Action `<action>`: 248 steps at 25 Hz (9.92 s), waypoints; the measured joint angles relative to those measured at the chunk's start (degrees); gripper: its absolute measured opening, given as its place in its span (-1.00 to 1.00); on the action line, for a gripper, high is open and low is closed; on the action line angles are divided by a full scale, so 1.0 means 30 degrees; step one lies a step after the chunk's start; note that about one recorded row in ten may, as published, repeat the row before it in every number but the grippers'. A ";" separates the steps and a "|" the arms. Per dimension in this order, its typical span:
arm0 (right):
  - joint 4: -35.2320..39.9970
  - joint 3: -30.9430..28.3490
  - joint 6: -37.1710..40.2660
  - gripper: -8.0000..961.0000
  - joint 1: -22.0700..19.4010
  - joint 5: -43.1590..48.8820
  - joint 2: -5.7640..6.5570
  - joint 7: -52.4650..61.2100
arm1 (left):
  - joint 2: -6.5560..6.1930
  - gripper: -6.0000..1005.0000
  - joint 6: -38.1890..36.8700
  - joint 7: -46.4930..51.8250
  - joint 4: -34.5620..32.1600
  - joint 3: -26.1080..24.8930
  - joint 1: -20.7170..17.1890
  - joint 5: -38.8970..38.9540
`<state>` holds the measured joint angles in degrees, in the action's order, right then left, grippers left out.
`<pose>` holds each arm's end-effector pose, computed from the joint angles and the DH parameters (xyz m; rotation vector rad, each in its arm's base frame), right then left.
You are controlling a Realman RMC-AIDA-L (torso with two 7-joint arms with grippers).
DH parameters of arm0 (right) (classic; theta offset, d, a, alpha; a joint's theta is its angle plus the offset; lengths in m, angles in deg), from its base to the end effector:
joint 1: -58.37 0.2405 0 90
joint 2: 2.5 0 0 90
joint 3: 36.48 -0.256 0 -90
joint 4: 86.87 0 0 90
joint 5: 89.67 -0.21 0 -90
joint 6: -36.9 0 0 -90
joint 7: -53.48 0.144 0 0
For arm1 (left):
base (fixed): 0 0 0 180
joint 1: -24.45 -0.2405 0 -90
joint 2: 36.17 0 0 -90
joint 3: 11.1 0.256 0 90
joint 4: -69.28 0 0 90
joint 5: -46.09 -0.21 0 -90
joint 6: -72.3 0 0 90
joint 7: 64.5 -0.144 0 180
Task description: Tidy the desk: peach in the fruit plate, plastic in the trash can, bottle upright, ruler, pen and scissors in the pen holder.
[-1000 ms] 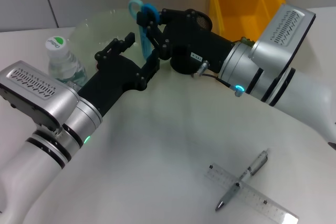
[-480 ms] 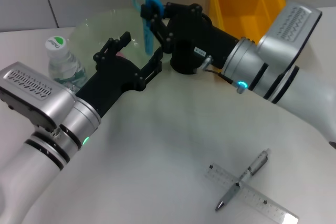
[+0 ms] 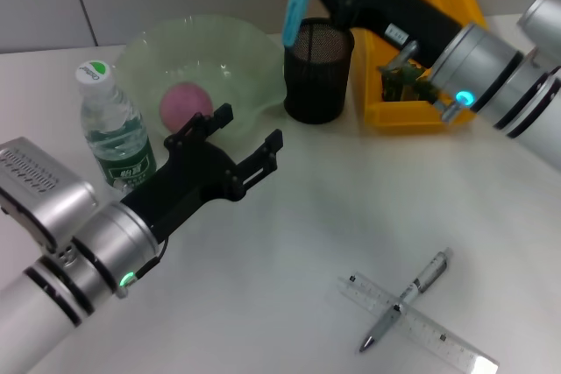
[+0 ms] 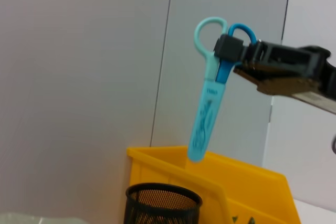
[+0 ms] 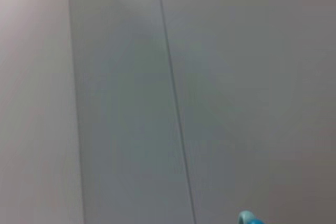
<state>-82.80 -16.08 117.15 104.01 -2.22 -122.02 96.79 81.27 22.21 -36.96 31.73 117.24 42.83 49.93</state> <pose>0.1874 0.3931 -0.0249 -2.1100 0.4039 1.2634 -0.2212 0.3029 -0.1014 -2.2311 -0.5360 -0.9353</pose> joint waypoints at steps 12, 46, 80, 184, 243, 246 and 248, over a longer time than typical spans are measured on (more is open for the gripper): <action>0.4101 0.0970 -0.1629 -0.73 0.0096 0.0157 0.0119 0.5246 | -0.1005 0.60 -0.2394 0.4254 0.0103 -0.2624 -0.1911 -0.6304; 0.6637 0.4901 -0.6666 -0.66 0.0452 0.0002 0.0013 0.6511 | -0.1291 0.60 -0.4433 0.7993 0.1373 -0.7358 -0.2238 -1.1598; 0.2108 0.5432 -0.8558 -0.59 0.0920 -0.3886 -0.0062 -0.0305 | -0.1549 0.60 -0.4806 1.0126 0.1655 -0.7951 -0.2093 -1.3994; 1.6670 2.5917 0.3916 0.43 0.2526 1.8004 -0.0121 3.7176 | -0.2223 0.60 -0.5360 1.0508 0.1822 -0.9971 -0.2113 -1.6047; 1.7188 2.7681 0.2811 -0.08 0.2439 1.7741 -0.0121 3.7475 | -0.2321 0.60 -0.5562 1.1094 0.1736 -1.0471 -0.2142 -1.6986; 1.7188 2.7687 0.2804 -0.07 0.2448 1.7745 -0.0120 3.7475 | -0.2321 0.60 -0.5549 1.1093 0.1736 -1.0470 -0.2136 -1.6986; 1.7188 2.7693 0.2805 -0.09 0.2456 1.7747 -0.0120 3.7475 | -0.2320 0.60 -0.5545 1.1092 0.1736 -1.0470 -0.2122 -1.6986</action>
<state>-31.24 67.00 125.56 111.37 51.02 -122.39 209.22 74.31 5.58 -3.68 36.94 85.83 36.46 -1.02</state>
